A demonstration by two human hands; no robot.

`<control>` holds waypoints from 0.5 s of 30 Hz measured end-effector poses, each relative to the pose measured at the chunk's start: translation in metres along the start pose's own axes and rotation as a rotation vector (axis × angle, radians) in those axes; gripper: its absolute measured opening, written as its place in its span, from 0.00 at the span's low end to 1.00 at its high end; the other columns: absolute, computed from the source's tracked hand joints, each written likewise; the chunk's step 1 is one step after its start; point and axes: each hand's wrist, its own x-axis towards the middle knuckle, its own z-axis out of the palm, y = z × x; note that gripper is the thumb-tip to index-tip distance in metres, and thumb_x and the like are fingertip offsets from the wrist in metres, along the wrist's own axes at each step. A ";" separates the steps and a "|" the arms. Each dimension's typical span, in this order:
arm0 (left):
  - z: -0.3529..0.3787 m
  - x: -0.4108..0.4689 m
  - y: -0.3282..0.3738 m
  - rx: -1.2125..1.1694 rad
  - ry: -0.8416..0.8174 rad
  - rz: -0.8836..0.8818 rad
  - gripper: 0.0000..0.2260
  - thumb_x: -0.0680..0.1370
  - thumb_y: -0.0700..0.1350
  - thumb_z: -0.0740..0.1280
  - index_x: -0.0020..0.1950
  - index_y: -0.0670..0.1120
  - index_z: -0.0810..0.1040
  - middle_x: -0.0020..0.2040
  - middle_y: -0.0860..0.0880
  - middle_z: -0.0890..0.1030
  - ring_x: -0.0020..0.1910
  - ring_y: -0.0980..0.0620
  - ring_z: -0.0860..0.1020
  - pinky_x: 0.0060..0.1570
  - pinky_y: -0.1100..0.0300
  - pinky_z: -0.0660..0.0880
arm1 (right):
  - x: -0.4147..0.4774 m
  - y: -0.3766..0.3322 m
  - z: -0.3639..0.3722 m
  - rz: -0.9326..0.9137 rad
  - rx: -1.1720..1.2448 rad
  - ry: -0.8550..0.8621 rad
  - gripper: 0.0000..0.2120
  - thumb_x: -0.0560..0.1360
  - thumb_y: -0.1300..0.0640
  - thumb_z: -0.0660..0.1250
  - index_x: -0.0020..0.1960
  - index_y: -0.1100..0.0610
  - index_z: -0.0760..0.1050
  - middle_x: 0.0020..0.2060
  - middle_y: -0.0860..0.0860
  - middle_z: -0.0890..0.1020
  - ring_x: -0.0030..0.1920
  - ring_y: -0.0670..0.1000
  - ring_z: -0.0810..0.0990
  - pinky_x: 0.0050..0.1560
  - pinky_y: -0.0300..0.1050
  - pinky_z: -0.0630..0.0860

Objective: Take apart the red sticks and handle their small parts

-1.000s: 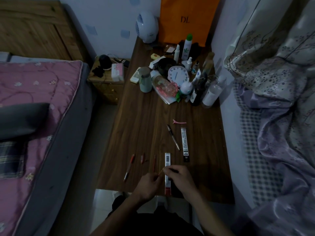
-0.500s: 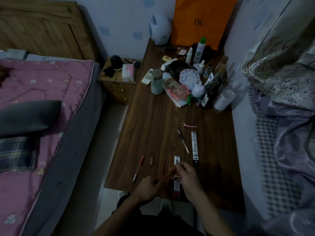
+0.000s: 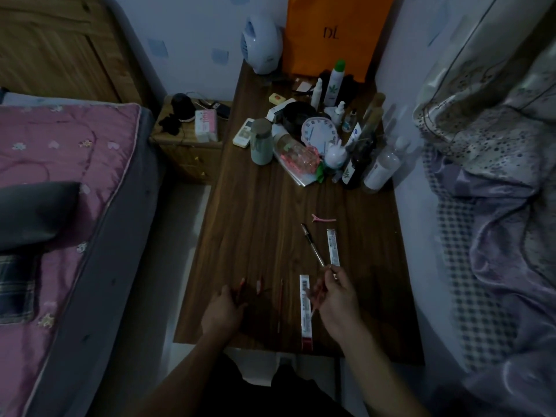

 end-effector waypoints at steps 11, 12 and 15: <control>-0.006 -0.002 0.001 0.006 -0.033 -0.014 0.05 0.79 0.51 0.60 0.47 0.52 0.71 0.37 0.56 0.73 0.32 0.59 0.71 0.31 0.60 0.65 | -0.011 -0.021 0.005 0.062 0.239 -0.108 0.11 0.81 0.56 0.61 0.46 0.58 0.81 0.33 0.50 0.78 0.29 0.46 0.73 0.30 0.39 0.67; -0.008 -0.006 0.003 -0.044 -0.015 0.002 0.05 0.80 0.50 0.59 0.46 0.51 0.70 0.36 0.56 0.73 0.31 0.60 0.71 0.30 0.60 0.65 | -0.012 -0.024 0.006 0.065 0.265 -0.125 0.11 0.81 0.55 0.61 0.47 0.58 0.81 0.33 0.50 0.78 0.29 0.46 0.73 0.29 0.39 0.67; -0.019 -0.025 0.015 -0.185 0.017 0.115 0.08 0.82 0.47 0.58 0.43 0.50 0.72 0.36 0.52 0.78 0.33 0.58 0.76 0.32 0.62 0.70 | -0.017 -0.032 0.011 0.080 0.356 -0.174 0.10 0.81 0.54 0.60 0.49 0.57 0.78 0.32 0.51 0.77 0.28 0.46 0.72 0.27 0.39 0.68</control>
